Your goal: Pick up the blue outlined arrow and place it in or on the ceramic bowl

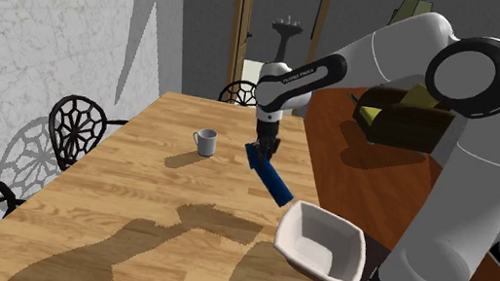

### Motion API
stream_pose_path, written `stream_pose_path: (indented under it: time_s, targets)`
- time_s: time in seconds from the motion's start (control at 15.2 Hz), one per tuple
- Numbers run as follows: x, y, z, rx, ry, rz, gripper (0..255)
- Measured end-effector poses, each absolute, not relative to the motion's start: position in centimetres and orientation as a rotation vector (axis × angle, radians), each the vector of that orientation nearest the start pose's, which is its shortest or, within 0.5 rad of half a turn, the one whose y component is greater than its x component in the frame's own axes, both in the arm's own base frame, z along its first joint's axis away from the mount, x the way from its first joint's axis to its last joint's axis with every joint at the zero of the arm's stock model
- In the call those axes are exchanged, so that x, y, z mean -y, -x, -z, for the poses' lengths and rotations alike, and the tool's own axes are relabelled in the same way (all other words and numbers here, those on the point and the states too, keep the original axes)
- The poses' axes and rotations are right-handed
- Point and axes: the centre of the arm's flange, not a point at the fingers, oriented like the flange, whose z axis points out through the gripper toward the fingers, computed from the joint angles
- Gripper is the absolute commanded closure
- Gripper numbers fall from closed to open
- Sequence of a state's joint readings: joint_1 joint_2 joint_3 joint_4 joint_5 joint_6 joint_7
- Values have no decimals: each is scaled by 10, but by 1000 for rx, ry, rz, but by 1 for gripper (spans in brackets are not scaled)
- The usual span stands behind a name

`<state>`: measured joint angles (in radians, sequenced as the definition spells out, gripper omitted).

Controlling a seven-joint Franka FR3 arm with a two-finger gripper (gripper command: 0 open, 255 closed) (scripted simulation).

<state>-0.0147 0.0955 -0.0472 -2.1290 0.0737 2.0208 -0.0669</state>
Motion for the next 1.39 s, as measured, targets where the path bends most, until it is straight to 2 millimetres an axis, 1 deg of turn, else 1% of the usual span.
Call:
stream_pose_path:
  time_s: [0.99,1.12,1.19,1.39]
  targets:
    - [28,-531,-426,-52,3055,-306,255]
    - [28,-518,-429,-52,3054,-306,255]
    - [21,-507,-434,-51,3054,-308,255]
    - [8,-467,-438,-52,3055,-307,255]
